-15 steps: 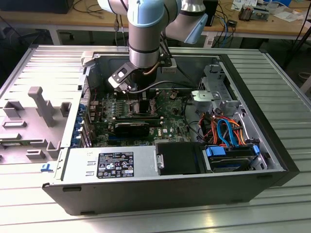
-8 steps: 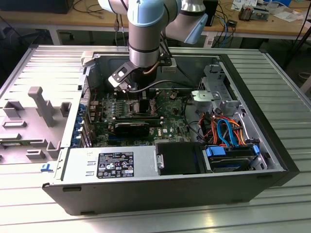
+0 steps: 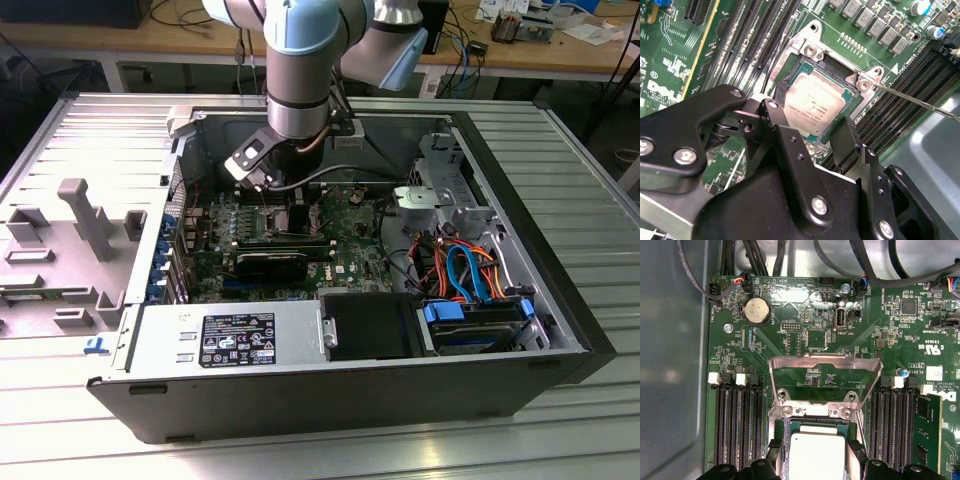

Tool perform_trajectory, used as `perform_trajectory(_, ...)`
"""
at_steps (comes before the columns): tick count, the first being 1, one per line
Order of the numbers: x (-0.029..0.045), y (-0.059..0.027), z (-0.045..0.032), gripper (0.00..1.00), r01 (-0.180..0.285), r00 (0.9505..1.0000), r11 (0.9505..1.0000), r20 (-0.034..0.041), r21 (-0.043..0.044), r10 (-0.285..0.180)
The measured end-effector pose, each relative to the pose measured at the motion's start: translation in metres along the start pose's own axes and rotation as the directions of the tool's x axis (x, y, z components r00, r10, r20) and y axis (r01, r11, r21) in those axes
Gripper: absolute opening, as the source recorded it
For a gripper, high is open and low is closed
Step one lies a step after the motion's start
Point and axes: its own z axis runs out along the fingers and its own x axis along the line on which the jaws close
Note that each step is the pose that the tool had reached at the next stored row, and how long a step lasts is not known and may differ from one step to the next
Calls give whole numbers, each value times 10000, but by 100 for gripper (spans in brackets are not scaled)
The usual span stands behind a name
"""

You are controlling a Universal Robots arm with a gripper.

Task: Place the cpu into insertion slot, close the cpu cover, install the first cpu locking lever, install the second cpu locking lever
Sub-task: 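Close the cpu cover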

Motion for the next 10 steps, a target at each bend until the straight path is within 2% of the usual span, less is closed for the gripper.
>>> perform_trajectory(5, -1, 9, 0, 62, 405, 9992, 9992, 8, -2, -405)
perform_trajectory(10, -1, 9, -1, 62, 415, 9991, 9991, 8, -1, -415)
